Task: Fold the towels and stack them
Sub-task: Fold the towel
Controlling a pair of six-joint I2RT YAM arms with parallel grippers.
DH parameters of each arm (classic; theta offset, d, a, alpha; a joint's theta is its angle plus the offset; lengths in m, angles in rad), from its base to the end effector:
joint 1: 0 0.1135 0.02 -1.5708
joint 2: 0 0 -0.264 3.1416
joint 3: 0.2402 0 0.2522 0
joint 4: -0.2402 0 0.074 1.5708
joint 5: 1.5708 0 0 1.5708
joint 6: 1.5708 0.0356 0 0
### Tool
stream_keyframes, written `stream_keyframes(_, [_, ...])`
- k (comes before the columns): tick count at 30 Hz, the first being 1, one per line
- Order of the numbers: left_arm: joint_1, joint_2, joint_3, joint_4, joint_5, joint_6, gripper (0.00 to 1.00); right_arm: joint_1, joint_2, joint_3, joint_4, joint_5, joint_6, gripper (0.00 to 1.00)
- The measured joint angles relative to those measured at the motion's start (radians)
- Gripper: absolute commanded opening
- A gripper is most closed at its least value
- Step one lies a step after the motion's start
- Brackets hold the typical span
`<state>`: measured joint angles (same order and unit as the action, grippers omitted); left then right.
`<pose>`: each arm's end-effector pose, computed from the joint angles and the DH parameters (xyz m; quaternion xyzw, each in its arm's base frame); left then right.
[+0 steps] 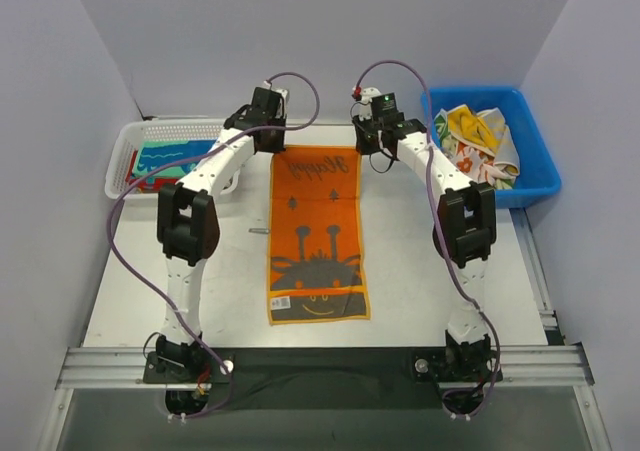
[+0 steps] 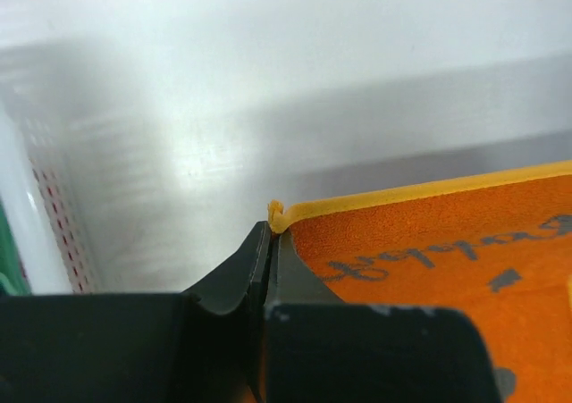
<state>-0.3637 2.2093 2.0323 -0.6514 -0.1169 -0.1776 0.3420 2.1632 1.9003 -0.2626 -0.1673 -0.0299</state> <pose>0.4715 -0.1750 0.2608 0.0653 0.9282 -0.0444 0.3635 0.4822 0.1779 0.2721 -0.2006 0.8409 0.1488 0.4801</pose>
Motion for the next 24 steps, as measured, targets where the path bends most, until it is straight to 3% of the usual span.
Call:
stream_keyframes(6, [0.0, 0.087, 0.249, 0.009, -0.007, 0.011, 0.0, -0.043, 0.0, 0.039, 0.104, 0.001, 0.003, 0.0])
stream_keyframes(11, [0.0, 0.1, 0.262, 0.015, -0.005, 0.019, 0.0, -0.051, -0.032, -0.002, 0.171, -0.016, 0.001, 0.0])
stream_keyframes(15, [-0.001, 0.039, 0.095, 0.06, 0.03, 0.026, 0.0, -0.05, -0.13, -0.156, 0.195, -0.06, 0.003, 0.0])
stream_keyframes(20, [-0.012, -0.128, -0.259, 0.137, 0.09, 0.014, 0.0, -0.02, -0.273, -0.346, 0.195, -0.095, 0.009, 0.0])
stream_keyframes(24, [-0.014, -0.245, -0.397, 0.151, 0.116, -0.005, 0.0, 0.014, -0.375, -0.453, 0.19, -0.088, 0.007, 0.0])
